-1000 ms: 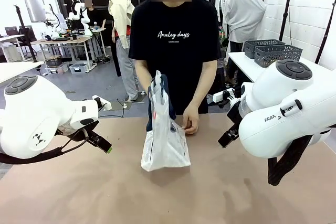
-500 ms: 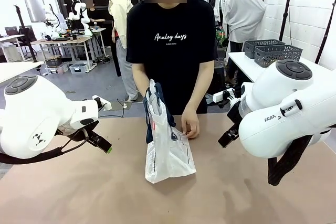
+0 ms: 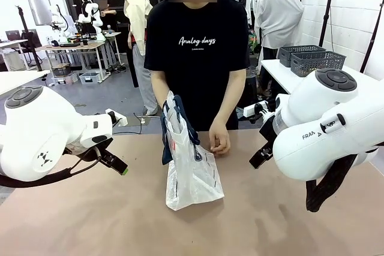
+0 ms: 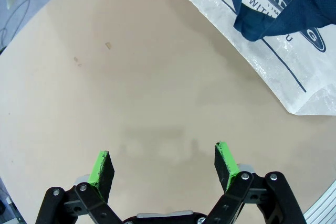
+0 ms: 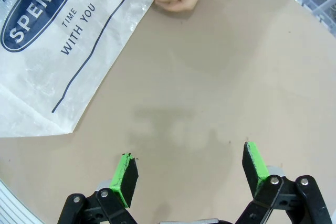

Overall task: Transfer purchased items from the store into the shopping bag.
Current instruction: Open the Reusable shopping bag in the center of the table.

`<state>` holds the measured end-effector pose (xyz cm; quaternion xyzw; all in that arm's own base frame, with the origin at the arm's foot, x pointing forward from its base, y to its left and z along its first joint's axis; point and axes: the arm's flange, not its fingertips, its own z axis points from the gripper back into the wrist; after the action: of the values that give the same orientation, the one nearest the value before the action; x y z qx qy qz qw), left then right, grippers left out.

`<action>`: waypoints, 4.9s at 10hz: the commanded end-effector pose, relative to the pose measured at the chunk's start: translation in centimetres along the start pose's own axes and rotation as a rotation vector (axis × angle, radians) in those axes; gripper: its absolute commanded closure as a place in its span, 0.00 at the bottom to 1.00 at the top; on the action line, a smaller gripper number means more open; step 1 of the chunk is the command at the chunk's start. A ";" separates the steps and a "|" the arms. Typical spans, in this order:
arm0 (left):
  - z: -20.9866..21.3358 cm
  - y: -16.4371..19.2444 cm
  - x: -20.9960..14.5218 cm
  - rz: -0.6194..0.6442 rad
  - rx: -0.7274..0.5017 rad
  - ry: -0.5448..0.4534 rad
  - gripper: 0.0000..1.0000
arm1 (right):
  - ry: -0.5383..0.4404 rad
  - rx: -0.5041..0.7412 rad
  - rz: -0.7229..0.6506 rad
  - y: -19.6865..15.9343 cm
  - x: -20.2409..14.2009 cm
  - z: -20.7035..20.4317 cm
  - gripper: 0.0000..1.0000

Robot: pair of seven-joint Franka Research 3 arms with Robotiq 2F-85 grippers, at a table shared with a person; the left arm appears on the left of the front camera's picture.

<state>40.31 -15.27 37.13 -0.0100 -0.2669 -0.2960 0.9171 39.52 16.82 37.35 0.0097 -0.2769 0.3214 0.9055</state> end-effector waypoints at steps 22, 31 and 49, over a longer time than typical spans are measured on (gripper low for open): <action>8.1 3.6 15.3 0.210 -0.257 0.004 0.00 | 0.044 0.143 0.135 0.8 23.6 5.7 0.00; 9.4 4.8 18.4 0.433 -0.238 0.030 0.00 | 0.269 0.141 0.004 3.4 28.3 8.6 0.00; 8.7 2.1 17.5 0.577 -0.303 0.119 0.00 | 0.304 0.190 -0.011 7.8 30.5 7.8 0.00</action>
<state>49.12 -21.52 53.46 -0.2037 -0.1516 -0.0618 0.9652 50.56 39.32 58.46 0.0473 -0.1023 0.3414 0.9331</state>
